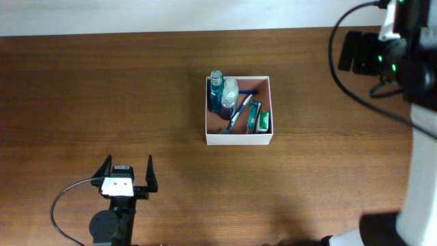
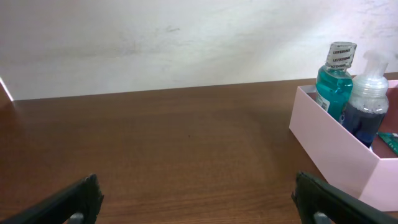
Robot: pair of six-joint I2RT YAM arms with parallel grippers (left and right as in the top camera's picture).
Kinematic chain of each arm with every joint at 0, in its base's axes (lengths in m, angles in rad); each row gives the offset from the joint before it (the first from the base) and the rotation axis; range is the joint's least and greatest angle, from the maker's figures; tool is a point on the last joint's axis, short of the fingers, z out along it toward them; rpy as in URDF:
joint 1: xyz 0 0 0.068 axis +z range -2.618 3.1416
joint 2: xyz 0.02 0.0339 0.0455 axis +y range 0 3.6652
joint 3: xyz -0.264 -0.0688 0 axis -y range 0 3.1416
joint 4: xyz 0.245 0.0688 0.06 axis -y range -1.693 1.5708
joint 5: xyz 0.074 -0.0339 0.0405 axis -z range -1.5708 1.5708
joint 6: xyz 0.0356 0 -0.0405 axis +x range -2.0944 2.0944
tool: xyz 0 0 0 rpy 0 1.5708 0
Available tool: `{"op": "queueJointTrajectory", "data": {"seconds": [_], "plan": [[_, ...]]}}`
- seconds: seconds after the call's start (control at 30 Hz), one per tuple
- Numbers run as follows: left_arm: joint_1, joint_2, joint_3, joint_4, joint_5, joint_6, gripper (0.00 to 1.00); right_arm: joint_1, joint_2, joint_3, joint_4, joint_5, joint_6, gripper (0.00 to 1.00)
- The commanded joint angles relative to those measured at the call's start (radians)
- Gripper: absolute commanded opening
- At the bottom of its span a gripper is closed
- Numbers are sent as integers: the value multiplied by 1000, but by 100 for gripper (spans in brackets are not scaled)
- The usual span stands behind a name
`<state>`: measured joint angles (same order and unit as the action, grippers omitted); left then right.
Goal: Pack container
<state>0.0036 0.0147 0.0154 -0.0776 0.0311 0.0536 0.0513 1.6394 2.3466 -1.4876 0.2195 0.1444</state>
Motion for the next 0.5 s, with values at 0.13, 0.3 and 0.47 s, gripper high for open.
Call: {"op": "queueJointTrajectory", "data": {"seconds": [0.13,0.3,0.47], "plan": [[6,-10,-7,2,14,16,99,8,-402,-467,316,-68,-5,98],[6,-10,-7,2,14,16,100,8,-678,-849,565,-82,-5,98],[6,-10,-7,2,14,16,99,8,-940,-1201,662,-84,-5,98]]}}
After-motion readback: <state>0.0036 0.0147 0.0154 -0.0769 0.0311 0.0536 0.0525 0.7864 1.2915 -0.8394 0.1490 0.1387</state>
